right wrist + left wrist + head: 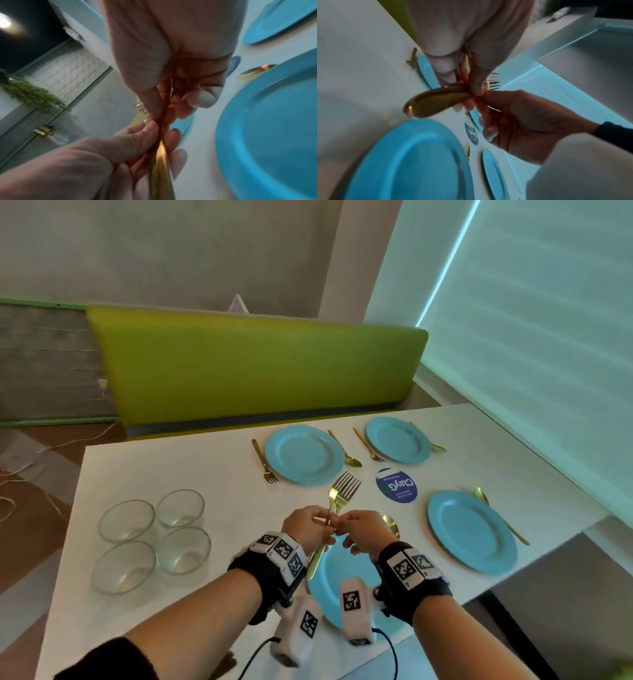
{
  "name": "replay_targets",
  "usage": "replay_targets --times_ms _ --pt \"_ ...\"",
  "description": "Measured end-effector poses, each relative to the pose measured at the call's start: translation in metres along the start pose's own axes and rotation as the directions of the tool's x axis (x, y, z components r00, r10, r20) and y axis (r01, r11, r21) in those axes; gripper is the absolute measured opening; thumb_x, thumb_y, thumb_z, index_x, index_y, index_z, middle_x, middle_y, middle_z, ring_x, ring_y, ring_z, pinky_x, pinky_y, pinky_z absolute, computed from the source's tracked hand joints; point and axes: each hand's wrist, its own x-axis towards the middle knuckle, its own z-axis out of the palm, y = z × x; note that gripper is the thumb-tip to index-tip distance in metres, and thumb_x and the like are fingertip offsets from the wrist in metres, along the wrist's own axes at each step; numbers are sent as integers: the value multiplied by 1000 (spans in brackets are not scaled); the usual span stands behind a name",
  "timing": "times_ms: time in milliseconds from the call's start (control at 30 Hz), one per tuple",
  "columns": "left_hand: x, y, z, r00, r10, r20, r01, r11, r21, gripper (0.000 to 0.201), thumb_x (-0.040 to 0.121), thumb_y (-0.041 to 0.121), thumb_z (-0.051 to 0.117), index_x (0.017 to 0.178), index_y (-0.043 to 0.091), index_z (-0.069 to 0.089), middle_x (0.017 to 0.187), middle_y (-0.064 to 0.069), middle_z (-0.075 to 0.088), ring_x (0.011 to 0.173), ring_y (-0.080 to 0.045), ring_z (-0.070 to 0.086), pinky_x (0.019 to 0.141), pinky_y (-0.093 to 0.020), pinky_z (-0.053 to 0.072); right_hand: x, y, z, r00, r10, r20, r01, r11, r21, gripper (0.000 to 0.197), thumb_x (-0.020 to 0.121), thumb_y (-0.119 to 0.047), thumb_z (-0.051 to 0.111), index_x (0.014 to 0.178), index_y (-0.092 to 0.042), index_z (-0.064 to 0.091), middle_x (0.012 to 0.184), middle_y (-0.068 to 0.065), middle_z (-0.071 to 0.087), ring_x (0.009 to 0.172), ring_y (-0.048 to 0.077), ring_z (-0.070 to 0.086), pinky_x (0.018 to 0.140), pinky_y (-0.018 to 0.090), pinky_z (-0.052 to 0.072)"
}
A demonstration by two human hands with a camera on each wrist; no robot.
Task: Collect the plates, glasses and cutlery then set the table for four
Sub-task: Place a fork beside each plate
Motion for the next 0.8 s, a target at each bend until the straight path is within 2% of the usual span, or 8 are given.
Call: replay_targets --times_ms 100,267,367,467,567,667,733,800 --pt "-6 -4 25 1000 -16 19 16 1000 17 21 83 0 59 86 20 62 70 0 65 61 -16 63 69 -30 55 -11 22 -25 1000 4 -16 -3 1000 17 23 92 -17 58 70 -12 59 70 -1 61 50 11 51 42 18 39" --pt "3 1 41 997 -46 -64 45 999 -28 18 86 -1 55 85 16 60 73 -3 61 59 -16 60 59 -26 50 -6 57 -87 996 4 -87 -10 998 -67 30 94 -18 55 65 -13 58 69 0 66 35 5 50 38 17 38" --pt "13 4 52 985 -60 -159 55 998 -34 16 87 1 55 87 16 59 73 -2 60 60 -14 59 58 -25 52 4 82 -128 988 20 -156 -51 979 -198 32 92 -18 58 61 -13 59 70 3 65 42 11 48 37 18 37" --pt "24 3 70 977 -83 -198 74 996 -52 16 88 1 54 86 15 59 73 -3 58 59 -14 58 59 -27 53 16 104 -160 983 68 -170 -123 934 -336 32 92 -15 56 60 -13 58 65 -1 62 46 11 48 39 18 37" --pt "33 -1 87 972 -108 -208 96 993 -65 20 88 1 54 78 17 59 72 -3 58 59 -14 57 56 -26 53 37 123 -177 985 86 -150 -150 855 -496 34 91 -16 56 57 -15 57 75 5 69 54 15 52 53 22 48" --pt "41 -8 94 961 -139 -237 120 988 -95 24 87 -1 55 74 19 58 71 -4 58 59 -16 57 56 -27 53 58 136 -182 992 70 -107 -123 754 -646 29 90 -19 55 61 -16 59 86 7 67 74 18 56 82 31 53" --pt "44 -15 96 947 -169 -271 143 983 -114 23 87 -1 56 73 17 57 69 -5 57 58 -16 57 54 -26 52 71 142 -181 996 62 -70 -94 679 -728 22 91 -24 54 84 -10 70 93 6 66 84 17 56 90 31 52" --pt "45 -22 97 934 -195 -301 166 979 -118 20 87 -1 57 76 15 56 68 -5 57 58 -16 57 48 -23 52 83 148 -176 998 58 -34 -63 630 -774 29 93 -26 53 108 -7 68 111 7 68 99 20 62 94 31 51"
